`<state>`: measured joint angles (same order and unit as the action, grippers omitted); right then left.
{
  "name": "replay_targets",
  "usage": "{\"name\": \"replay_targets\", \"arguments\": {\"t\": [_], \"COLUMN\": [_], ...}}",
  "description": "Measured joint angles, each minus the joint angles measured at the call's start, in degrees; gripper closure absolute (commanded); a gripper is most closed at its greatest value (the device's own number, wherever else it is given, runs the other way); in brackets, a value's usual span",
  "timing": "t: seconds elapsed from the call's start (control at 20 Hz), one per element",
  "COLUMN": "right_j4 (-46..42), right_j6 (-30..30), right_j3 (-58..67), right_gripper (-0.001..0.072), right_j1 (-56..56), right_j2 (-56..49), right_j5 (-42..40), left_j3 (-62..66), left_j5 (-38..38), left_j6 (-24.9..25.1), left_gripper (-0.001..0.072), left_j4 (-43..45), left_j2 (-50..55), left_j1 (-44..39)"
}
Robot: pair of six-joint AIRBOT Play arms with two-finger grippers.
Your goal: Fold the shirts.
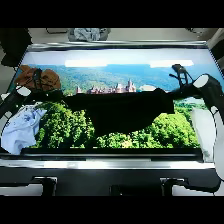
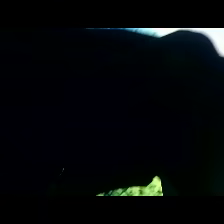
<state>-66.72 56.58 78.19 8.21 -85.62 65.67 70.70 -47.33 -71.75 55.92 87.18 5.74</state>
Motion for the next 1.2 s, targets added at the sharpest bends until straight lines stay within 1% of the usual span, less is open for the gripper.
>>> {"name": "replay_targets", "arguments": {"t": [0.1,0.15,0.25,0.3,0.35,0.4,0.45,0.55,0.75,0.9,1.2], "right_j4": [3.1,4.3,7.5,8.7,10.2,11.3,11.6,13.0,14.1,14.5,14.7], "right_j6": [-2.2,-2.7,-3.4,-3.6,-3.6,-3.5,-3.0,-2.5,-2.2,-2.2,-3.1], "right_j3": [-3.3,-6.1,-12.8,-15.7,-18.1,-20.3,-21.9,-24.0,-25.7,-26.1,-26.2], "right_gripper": [0.0009,0.0009,0.0009,0.0009,0.0009,0.0009,0.0009,0.0009,0.001,0.0011,0.001], "right_j1": [-0.2,-0.6,-1.8,-2.6,-3.3,-4.2,-4.7,-5.4,-6.0,-6.2,-6.3], "right_j2": [0.7,0.9,1.4,1.4,1.6,1.6,1.7,1.8,1.8,1.8,2.0], "right_j5": [9.1,11.9,13.2,12.8,11.8,10.3,9.2,7.3,6.1,5.5,5.2], "left_j3": [0.0,0.0,0.0,0.0,0.0,0.0,0.0,0.0,-0.6,-3.6,-11.2], "left_j5": [-1.9,-2.7,-3.6,-3.8,-4.0,-4.1,-4.5,-6.0,-13.8,-17.8,-19.6], "left_j6": [0.7,0.8,1.1,1.2,1.3,1.3,1.3,0.9,0.6,0.7,1.9], "left_gripper": [0.0682,0.0682,0.0681,0.0664,0.0484,0.0144,-0.0013,-0.0013,-0.0013,-0.0013,-0.0013], "left_j4": [0.0,0.1,0.1,0.1,0.2,0.2,0.2,0.2,1.0,0.3,-5.2], "left_j2": [0.1,0.2,0.2,0.4,0.6,0.8,0.9,1.0,0.2,-1.3,-2.6], "left_j1": [0.1,0.2,0.2,0.2,0.2,0.2,0.2,0.3,1.0,0.0,-4.7]}}
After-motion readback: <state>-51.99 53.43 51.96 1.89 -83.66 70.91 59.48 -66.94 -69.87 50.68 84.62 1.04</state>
